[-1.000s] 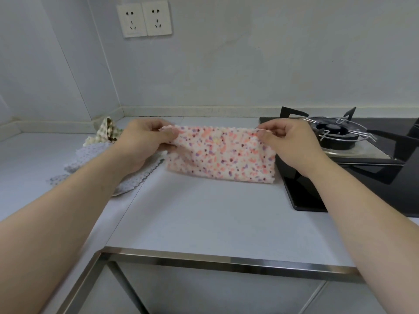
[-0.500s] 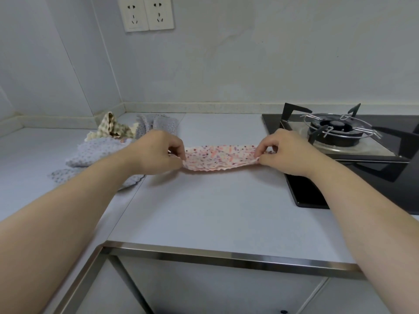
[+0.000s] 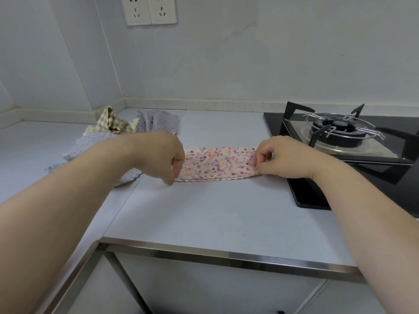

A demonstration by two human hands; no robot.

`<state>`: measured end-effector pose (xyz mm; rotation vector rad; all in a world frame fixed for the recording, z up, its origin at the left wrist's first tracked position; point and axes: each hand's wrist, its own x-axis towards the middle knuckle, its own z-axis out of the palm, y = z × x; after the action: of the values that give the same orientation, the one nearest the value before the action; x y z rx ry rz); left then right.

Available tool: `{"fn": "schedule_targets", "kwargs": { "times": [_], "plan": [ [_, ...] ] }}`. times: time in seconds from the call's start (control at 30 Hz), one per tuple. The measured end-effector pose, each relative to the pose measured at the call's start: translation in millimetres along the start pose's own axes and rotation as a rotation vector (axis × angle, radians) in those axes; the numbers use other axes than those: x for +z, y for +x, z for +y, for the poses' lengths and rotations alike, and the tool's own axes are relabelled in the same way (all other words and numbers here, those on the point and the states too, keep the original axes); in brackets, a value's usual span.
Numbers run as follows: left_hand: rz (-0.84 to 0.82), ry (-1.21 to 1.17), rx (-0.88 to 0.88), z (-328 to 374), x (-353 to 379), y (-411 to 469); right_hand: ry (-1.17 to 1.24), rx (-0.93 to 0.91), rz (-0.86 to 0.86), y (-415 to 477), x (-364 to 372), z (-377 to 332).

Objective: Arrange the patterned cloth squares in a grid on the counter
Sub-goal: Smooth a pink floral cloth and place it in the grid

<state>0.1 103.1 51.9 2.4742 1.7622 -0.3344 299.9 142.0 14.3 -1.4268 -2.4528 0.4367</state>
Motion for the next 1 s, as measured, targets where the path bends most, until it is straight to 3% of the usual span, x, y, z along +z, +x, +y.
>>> {"fn": "schedule_targets", "kwargs": {
  "times": [0.1,0.27,0.33,0.63,0.77,1.0],
  "plan": [
    [-0.023,-0.052,-0.047,3,-5,-5,0.004,0.039,-0.016,1,-1,-1],
    [0.489,-0.174,0.035,32,15,17,-0.140,-0.040,0.357,11,16,-16],
    [0.560,-0.237,0.034,44,31,30,-0.169,-0.098,0.372,19,27,-31],
    [0.218,-0.193,0.014,36,69,54,-0.239,-0.019,-0.097,32,56,-49],
    [0.152,-0.156,-0.027,40,64,48,-0.255,0.059,-0.153,33,54,-40],
    [0.032,-0.089,-0.224,35,57,41,-0.311,0.228,-0.098,31,49,-22]
  ]
}}
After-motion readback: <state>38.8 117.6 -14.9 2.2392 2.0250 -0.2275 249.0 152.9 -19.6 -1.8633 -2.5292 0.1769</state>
